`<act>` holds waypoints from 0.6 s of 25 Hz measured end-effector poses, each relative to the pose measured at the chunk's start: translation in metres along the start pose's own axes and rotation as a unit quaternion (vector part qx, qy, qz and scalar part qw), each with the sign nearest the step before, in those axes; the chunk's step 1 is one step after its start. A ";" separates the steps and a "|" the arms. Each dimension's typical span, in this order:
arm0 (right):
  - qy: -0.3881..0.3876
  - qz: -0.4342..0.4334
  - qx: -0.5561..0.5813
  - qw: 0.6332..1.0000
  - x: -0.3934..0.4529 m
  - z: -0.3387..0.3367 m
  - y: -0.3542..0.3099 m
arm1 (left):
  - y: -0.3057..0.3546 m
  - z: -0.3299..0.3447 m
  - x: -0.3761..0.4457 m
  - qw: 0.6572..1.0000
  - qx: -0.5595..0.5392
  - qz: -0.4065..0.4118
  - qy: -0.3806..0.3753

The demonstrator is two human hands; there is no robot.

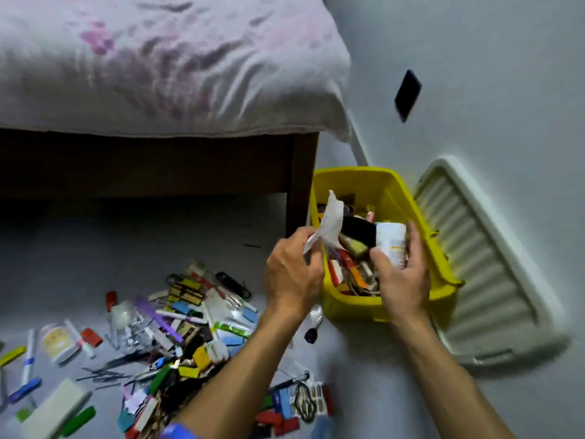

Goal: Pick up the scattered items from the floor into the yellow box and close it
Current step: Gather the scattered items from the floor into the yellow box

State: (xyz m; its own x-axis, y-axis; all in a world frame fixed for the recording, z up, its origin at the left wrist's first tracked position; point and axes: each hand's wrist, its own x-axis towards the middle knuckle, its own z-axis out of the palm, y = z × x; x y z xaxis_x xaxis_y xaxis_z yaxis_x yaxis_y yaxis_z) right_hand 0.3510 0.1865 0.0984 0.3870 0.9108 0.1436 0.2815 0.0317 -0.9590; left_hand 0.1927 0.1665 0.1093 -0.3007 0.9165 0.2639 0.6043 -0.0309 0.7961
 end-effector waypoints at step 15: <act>-0.389 -0.020 -0.476 0.788 0.043 0.031 0.070 | -0.058 0.046 0.006 0.925 0.089 0.148 -0.339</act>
State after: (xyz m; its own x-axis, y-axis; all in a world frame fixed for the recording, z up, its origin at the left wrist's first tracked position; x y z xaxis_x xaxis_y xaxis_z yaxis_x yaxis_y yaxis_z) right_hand 0.3601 0.2403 0.0303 -0.1903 0.9053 -0.3797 0.9548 0.0807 -0.2860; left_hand 0.1896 0.1925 0.0397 0.3933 0.9194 0.0059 0.7162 -0.3103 0.6252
